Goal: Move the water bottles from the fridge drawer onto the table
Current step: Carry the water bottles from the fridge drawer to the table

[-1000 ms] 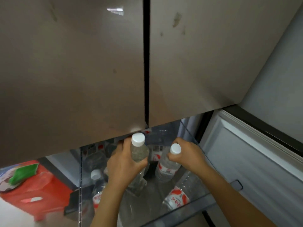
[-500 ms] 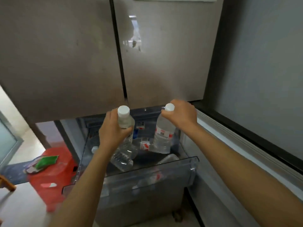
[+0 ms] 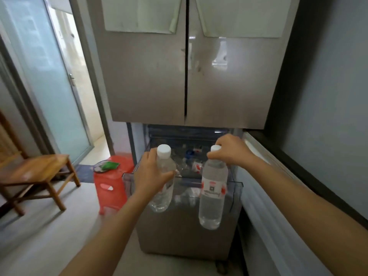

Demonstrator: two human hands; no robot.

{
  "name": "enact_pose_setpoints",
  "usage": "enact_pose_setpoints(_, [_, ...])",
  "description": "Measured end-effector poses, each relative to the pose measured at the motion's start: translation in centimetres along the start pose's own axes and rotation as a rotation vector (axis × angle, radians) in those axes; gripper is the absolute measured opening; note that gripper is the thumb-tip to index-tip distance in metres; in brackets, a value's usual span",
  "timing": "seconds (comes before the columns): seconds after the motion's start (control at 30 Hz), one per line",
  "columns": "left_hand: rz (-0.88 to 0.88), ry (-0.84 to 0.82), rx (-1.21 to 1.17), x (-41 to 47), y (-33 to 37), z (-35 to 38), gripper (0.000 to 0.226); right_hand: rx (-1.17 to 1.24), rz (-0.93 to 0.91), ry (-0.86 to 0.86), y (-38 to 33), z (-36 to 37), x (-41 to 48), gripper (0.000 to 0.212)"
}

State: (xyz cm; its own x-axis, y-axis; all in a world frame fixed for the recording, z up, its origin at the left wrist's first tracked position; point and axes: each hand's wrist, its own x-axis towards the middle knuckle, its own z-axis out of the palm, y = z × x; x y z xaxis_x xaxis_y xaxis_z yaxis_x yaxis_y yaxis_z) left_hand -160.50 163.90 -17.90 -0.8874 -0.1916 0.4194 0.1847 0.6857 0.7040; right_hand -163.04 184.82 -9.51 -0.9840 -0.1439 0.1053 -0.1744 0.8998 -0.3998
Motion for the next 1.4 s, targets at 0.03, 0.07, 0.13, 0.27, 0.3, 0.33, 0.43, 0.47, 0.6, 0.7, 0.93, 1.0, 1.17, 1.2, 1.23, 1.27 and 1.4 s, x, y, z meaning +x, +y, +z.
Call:
enact_pose_setpoints(0.03, [-0.019,0.022,0.000,-0.9,-0.4,-0.7,0.056,-0.001,-0.008,-0.019,-0.3,0.6,-0.4,0.030])
enact_pose_setpoints(0.07, [-0.038,0.038,-0.009,-1.6,-0.8,-1.4,0.055,-0.009,-0.017,-0.029,-0.6,1.1,-0.8,0.029])
enact_pose_setpoints(0.13, [-0.079,0.046,-0.013,-2.7,-1.9,-3.4,0.054,-0.034,-0.061,-0.037,-2.0,2.1,-1.5,0.026])
enact_pose_setpoints(0.27, [-0.138,0.100,-0.030,-5.3,-3.4,-7.0,0.049,-0.097,-0.209,-0.044,-5.3,3.9,-3.3,0.027])
enact_pose_setpoints(0.3, [-0.157,0.126,-0.024,-6.2,-3.8,-8.0,0.052,-0.098,-0.241,-0.061,-6.1,4.3,-3.8,0.026])
enact_pose_setpoints(0.33, [-0.184,0.149,-0.009,-7.2,-4.4,-9.1,0.054,-0.086,-0.269,-0.078,-6.8,4.8,-4.3,0.024])
enact_pose_setpoints(0.43, [-0.315,0.217,0.047,-10.7,-7.2,-13.3,0.056,-0.029,-0.317,-0.129,-9.5,6.1,-6.1,0.022])
enact_pose_setpoints(0.47, [-0.349,0.237,0.066,-12.0,-8.1,-14.6,0.055,-0.004,-0.331,-0.148,-10.4,6.7,-6.8,0.022])
enact_pose_setpoints(0.6, [-0.429,0.262,0.149,-16.9,-10.1,-19.0,0.043,0.065,-0.415,-0.252,-14.0,9.9,-10.2,0.022])
enact_pose_setpoints(0.7, [-0.500,0.244,0.171,-20.9,-11.2,-21.2,0.047,0.068,-0.536,-0.391,-16.4,12.5,-12.9,0.021])
enact_pose_setpoints(0.93, [-0.667,0.421,0.186,-30.0,-10.6,-25.3,0.054,-0.009,-0.930,-0.582,-23.4,16.1,-17.1,0.023])
enact_pose_setpoints(1.0, [-0.719,0.508,0.229,-32.8,-9.8,-26.1,0.050,-0.016,-1.025,-0.612,-24.5,16.8,-17.9,0.026])
enact_pose_setpoints(1.17, [-0.850,0.736,0.244,-39.8,-6.4,-26.6,0.054,0.049,-1.162,-0.660,-25.2,18.0,-20.0,0.031])
enact_pose_setpoints(1.2, [-0.888,0.779,0.262,-41.4,-5.3,-26.4,0.055,0.069,-1.193,-0.662,-25.4,18.3,-20.6,0.031])
enact_pose_setpoints(1.23, [-0.916,0.819,0.269,-42.9,-4.7,-26.2,0.055,0.079,-1.221,-0.660,-25.7,18.6,-21.2,0.031])
enact_pose_setpoints(1.27, [-0.960,0.877,0.274,-45.0,-3.6,-25.9,0.056,0.081,-1.262,-0.674,-26.2,19.0,-22.4,0.031])
enact_pose_setpoints(1.4, [-1.132,1.045,0.297,-51.8,0.0,-25.4,0.059,0.065,-1.391,-0.732,-28.1,20.4,-27.3,0.030])
